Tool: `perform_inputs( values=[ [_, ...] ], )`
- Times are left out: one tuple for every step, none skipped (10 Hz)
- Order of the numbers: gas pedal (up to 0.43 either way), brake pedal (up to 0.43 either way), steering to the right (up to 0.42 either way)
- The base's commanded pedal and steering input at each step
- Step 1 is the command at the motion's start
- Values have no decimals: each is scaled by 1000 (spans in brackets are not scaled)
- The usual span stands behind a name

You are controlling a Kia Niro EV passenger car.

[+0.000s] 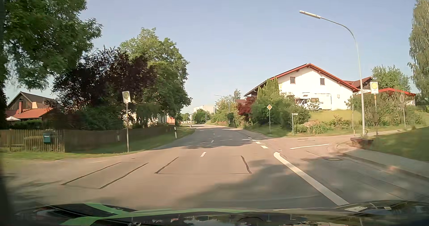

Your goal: Follow the waypoints while adhering to traffic rules and regulations

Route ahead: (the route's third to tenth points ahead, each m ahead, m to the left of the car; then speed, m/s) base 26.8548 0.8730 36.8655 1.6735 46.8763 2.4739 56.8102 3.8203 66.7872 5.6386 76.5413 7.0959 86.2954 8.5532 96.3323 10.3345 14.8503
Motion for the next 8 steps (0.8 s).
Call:
perform_inputs(
  values=[
    [138, 0, -1],
    [138, 0, -5],
    [138, 0, -5],
    [138, 0, -6],
    [138, 0, -5],
    [138, 0, -10],
    [130, 0, -10],
    [87, 0, -10]
  ],
)
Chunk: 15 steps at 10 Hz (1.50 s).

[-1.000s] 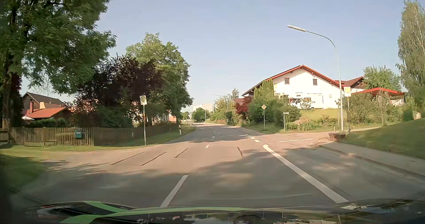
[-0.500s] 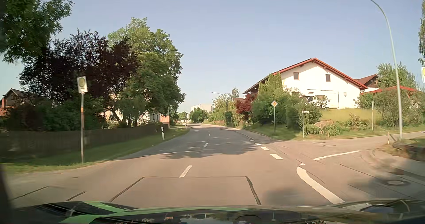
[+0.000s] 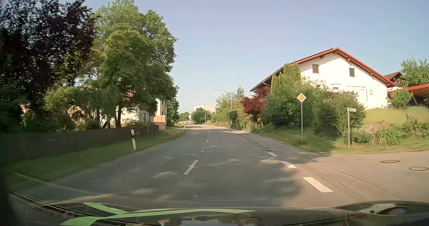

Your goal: Follow the waypoints while adhering to traffic rules and regulations

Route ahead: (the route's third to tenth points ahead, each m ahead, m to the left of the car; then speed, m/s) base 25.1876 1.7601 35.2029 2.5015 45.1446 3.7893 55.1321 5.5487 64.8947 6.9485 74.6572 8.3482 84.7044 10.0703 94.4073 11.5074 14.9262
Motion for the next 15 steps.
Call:
perform_inputs(
  values=[
    [87, 0, -11],
    [87, 0, -12],
    [87, 0, -14],
    [87, 0, -16],
    [98, 0, -16],
    [98, 0, -17],
    [110, 0, -17],
    [110, 0, -19],
    [118, 0, -20],
    [130, 0, -22],
    [130, 0, -22],
    [138, 0, -22],
    [138, 0, -22],
    [138, 0, -20],
    [138, 0, -12]
  ],
)
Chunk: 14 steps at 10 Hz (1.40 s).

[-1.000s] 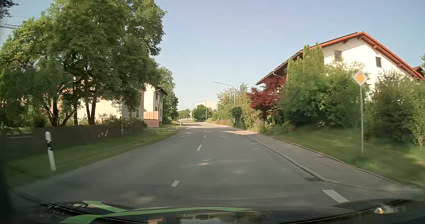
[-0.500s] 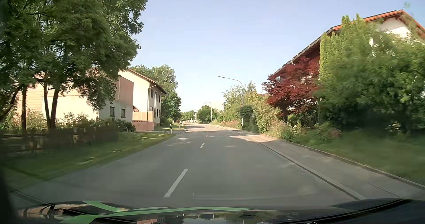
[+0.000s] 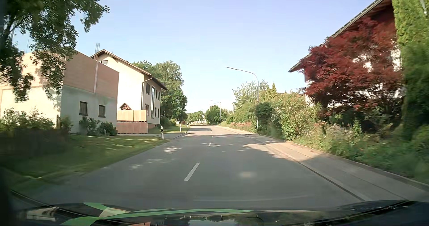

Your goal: Follow the waypoints while adhering to traffic rules and regulations

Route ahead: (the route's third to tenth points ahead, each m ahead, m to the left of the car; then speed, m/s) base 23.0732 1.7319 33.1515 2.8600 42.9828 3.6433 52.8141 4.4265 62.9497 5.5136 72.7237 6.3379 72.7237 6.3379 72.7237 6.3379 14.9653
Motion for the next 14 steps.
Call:
perform_inputs(
  values=[
    [138, 0, -6],
    [138, 0, -7],
    [138, 0, -11],
    [138, 0, -13],
    [138, 0, -13],
    [138, 0, -13],
    [138, 0, -13],
    [138, 0, -13],
    [138, 0, -13],
    [138, 0, -13],
    [138, 0, -14],
    [138, 0, -14],
    [138, 0, -14],
    [138, 0, -15]
  ],
)
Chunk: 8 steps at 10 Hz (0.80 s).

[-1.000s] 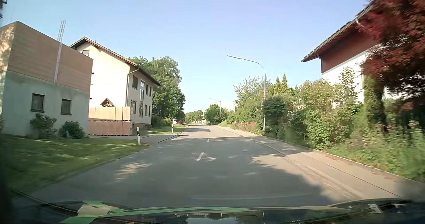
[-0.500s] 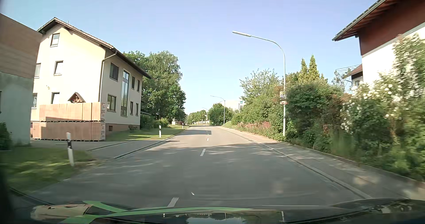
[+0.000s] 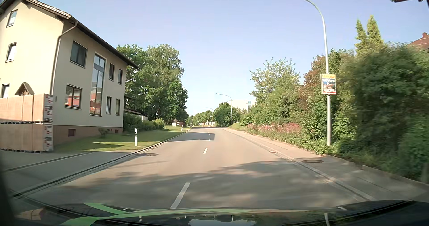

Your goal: Follow the waypoints while adhering to traffic rules and regulations

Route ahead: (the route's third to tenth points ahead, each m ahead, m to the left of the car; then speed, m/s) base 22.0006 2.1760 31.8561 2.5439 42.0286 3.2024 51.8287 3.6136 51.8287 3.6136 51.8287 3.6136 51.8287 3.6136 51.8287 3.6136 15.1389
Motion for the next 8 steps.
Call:
perform_inputs(
  values=[
    [138, 0, -16],
    [150, 0, -17],
    [150, 0, -16],
    [150, 0, -15],
    [110, 0, -14],
    [47, 0, -14],
    [47, 0, -14],
    [47, 0, -14]
  ],
)
